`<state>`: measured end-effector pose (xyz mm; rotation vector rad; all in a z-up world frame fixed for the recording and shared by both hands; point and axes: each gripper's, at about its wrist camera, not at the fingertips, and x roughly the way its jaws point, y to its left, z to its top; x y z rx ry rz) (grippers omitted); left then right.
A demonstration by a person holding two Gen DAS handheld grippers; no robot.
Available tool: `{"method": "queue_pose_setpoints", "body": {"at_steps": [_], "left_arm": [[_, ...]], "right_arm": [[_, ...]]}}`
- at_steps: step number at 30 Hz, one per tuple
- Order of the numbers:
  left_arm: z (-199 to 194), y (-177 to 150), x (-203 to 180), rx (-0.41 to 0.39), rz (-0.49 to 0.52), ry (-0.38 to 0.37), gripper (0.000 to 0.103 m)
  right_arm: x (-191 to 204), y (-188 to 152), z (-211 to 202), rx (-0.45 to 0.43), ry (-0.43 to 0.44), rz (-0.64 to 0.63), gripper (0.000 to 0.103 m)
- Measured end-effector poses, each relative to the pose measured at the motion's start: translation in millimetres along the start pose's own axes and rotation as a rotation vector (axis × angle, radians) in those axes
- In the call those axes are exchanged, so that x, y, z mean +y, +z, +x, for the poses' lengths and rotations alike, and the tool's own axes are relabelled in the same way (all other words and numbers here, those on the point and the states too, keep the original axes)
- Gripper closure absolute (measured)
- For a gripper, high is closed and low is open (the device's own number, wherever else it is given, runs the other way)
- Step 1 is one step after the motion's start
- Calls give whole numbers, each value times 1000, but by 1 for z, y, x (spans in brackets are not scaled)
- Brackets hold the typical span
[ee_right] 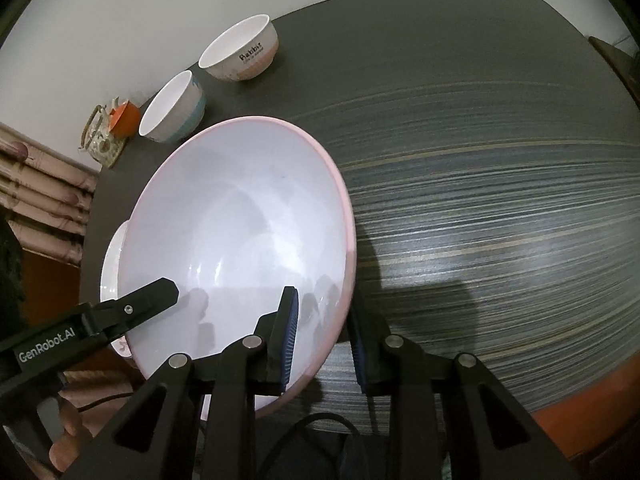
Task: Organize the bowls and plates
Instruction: 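Lift and carry the pink bowl with both grippers toward the plate stack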
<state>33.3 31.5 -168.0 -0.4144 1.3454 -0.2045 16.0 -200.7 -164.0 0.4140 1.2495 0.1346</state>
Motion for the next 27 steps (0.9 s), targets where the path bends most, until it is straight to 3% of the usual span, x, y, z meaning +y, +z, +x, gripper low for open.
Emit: {"method": "queue_pose_setpoints", "body": {"at_steps": [22,27], "left_arm": [[13,3,3,15,-7,31,85],[14,4,3,20,-8,30,82]], "right_arm": [[-1,-3,4,17,4,-5,75],[1,-5,3,19,10,-13,69]]}}
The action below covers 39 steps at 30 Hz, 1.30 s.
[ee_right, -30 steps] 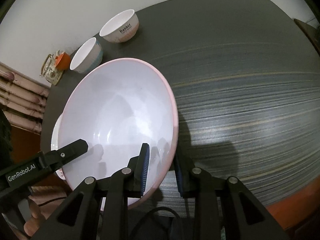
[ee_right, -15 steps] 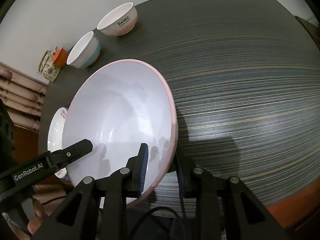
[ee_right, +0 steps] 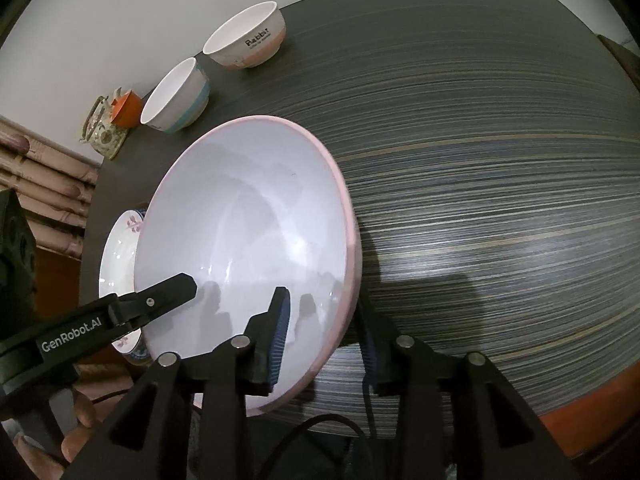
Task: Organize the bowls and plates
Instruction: 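Lift and carry the pink bowl with both grippers toward the plate stack, then lower the pink bowl onto the table and open both grippers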
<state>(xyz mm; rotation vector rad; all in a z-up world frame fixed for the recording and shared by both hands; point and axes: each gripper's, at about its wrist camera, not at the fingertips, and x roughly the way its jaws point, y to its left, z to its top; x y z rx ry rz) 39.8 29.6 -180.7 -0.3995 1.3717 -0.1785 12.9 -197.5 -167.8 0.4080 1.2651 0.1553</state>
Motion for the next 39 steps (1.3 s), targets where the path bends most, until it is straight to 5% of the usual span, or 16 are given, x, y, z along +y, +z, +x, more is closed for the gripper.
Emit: {"method": "queue_pose_setpoints", "body": {"at_steps": [14,39], "left_arm": [[-6,-1,5,-11,-14,2,82],[-39,12,12,-63,-39,-51,66]], "right_arm": [[4,-2,-7,-28,2,0,53],[16,25,-31,-113,-15,-33,48]]}}
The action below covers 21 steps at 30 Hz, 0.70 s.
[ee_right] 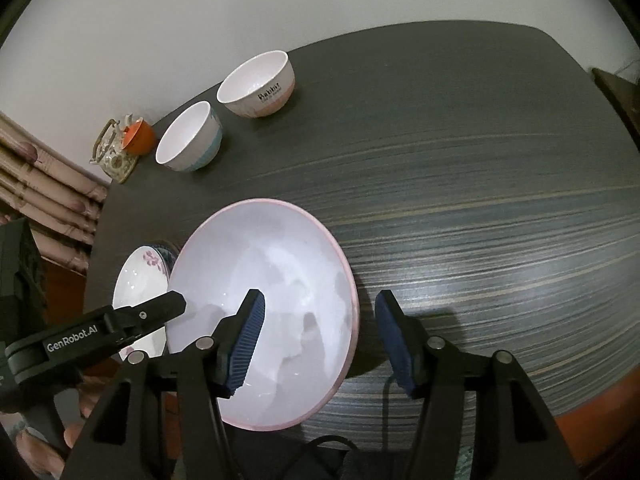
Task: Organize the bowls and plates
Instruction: 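Lower the pink bowl onto the table and open both grippers, then move both grippers to a white bowl and close on its rim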
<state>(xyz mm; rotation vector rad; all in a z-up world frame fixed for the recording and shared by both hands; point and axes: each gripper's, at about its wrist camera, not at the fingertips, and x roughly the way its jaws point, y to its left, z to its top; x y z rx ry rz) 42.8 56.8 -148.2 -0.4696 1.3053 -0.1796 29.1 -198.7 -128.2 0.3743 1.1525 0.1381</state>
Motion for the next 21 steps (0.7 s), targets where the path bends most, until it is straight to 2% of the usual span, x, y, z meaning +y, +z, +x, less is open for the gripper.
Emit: {"method": "queue_pose_setpoints", "body": {"at_steps": [14,21], "left_arm": [[-17,24,8,-53,1,-22,61],[-32,45,21,-100,-22,-23,59]], "right_arm": [[19,19,-10,-25,-4,-54,48],[41,32,-11,-28,42,-134,48]]}}
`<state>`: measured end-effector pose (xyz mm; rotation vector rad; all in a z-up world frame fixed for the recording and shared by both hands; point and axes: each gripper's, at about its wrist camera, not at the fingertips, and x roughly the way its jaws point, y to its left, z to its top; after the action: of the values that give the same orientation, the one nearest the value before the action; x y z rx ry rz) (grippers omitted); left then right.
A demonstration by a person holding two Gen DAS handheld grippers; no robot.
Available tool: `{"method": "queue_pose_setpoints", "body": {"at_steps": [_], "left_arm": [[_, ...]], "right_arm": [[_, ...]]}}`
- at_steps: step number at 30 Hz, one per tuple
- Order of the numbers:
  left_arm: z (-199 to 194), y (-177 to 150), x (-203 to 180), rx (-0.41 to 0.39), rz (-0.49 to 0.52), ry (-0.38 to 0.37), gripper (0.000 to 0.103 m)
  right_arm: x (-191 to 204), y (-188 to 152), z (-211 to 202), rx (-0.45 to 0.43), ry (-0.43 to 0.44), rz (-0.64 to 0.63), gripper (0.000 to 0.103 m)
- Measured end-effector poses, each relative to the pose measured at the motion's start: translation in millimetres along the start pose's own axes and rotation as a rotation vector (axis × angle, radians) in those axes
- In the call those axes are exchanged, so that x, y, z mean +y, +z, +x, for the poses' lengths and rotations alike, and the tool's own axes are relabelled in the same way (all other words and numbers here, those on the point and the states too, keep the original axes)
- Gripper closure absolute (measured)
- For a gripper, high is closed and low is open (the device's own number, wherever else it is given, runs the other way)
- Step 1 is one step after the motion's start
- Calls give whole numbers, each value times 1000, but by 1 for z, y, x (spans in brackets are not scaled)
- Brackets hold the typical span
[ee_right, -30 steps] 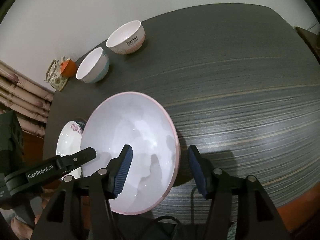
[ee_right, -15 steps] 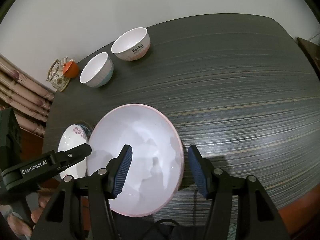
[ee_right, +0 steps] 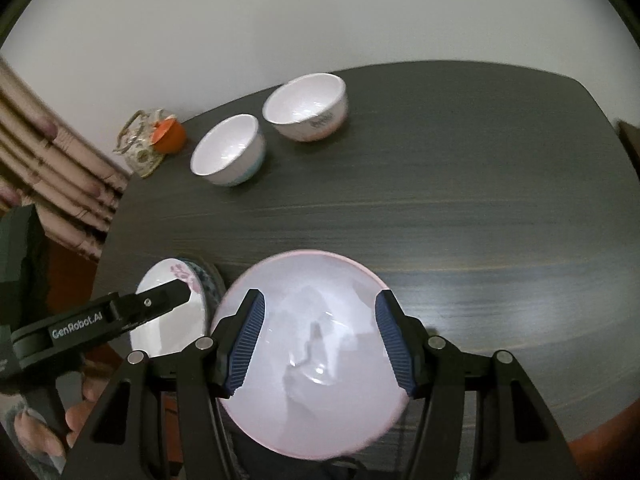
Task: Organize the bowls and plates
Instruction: 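Move both grippers to a white bowl and close on its rim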
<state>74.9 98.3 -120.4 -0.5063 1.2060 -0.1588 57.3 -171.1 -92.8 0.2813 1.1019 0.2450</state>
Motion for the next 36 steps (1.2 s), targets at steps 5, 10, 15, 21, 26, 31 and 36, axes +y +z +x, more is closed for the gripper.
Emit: {"method": "queue_pose_setpoints", "body": {"at_steps": [5,10,15,21,26,31,36], "left_arm": [[-8,26,11,-35,-16,21,59],[-9,48,22,-51,-24,51,58],[-1,72,33,-57,-45,73,58],[17,104,43,-65,-67,93,58],[38,132,55,-63,-111,74,58],[56,161,58,-52,-121,48,58],[76,175,58,-33,-117,54,58]], "right_arm": [[16,16,3,-1,30,-44,48],[35,38,11,12,32,-88,48],[53,61,25,17,36,-118,48],[70,91,48,31,56,-133,48],[71,114,82,97,43,-79,48],[71,130,112,130,33,-53,48],[67,144,138,162,65,5,48]]}}
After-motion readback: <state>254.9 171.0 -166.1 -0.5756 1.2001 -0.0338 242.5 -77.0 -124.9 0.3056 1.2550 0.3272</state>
